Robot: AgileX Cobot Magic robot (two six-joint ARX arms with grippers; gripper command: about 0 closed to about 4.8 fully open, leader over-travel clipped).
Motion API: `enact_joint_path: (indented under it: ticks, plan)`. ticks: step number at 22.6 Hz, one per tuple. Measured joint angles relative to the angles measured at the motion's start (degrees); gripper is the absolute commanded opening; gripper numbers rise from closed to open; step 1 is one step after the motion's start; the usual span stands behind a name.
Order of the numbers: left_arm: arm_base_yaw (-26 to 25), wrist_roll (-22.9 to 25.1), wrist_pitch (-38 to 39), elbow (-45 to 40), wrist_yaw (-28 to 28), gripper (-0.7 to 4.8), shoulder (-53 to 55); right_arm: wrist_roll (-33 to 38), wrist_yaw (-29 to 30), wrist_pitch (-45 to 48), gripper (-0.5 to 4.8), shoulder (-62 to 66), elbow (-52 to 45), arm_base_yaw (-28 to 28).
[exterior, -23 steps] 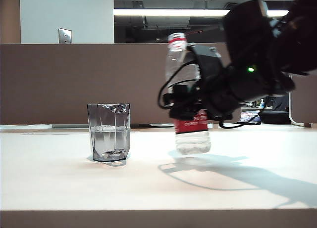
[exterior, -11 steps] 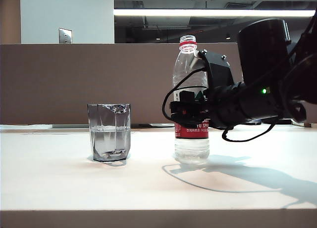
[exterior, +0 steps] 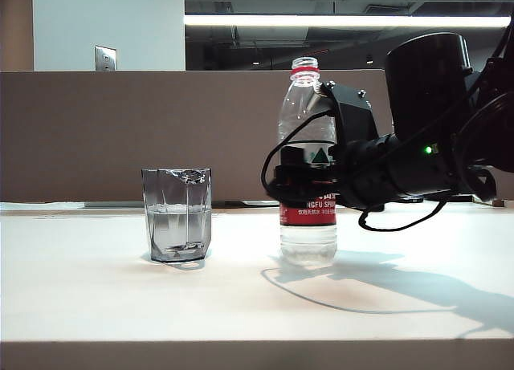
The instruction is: Pick up the mineral water bottle on the table and pour water into the mug until it's half full.
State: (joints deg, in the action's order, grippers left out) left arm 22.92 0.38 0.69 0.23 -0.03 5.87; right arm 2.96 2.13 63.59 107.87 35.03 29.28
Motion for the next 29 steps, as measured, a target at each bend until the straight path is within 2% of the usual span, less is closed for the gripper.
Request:
enact_joint_path:
  ticks: [8, 13, 21, 24, 27, 29]
  plan:
    - [0.0, 0.0, 0.0, 0.0, 0.0, -0.05, 0.0, 0.0, -0.3, 0.0, 4.74, 0.0, 0.0, 2.2]
    - [0.0, 0.0, 0.0, 0.0, 0.0, -0.05, 0.0, 0.0, -3.6, 0.4, 4.79, -2.4, -2.1, 2.4]
    - [0.0, 0.0, 0.0, 0.0, 0.0, -0.05, -0.2, 0.1, -4.1, 6.3, 4.79, -10.4, -14.5, 2.4]
    - [-0.2, 0.0, 0.0, 0.0, 0.0, -0.05, -0.2, 2.5, -4.0, 7.3, 4.79, -15.5, -19.0, 2.4]
    - [-2.6, 0.0, 0.0, 0.0, 0.0, -0.05, -0.2, 4.5, -3.8, 7.4, 4.16, -21.9, -22.8, 2.4]
    - [-6.1, 0.0, 0.0, 0.0, 0.0, -0.05, -0.3, 4.9, -1.7, 7.4, 2.86, -26.5, -25.2, 2.4]
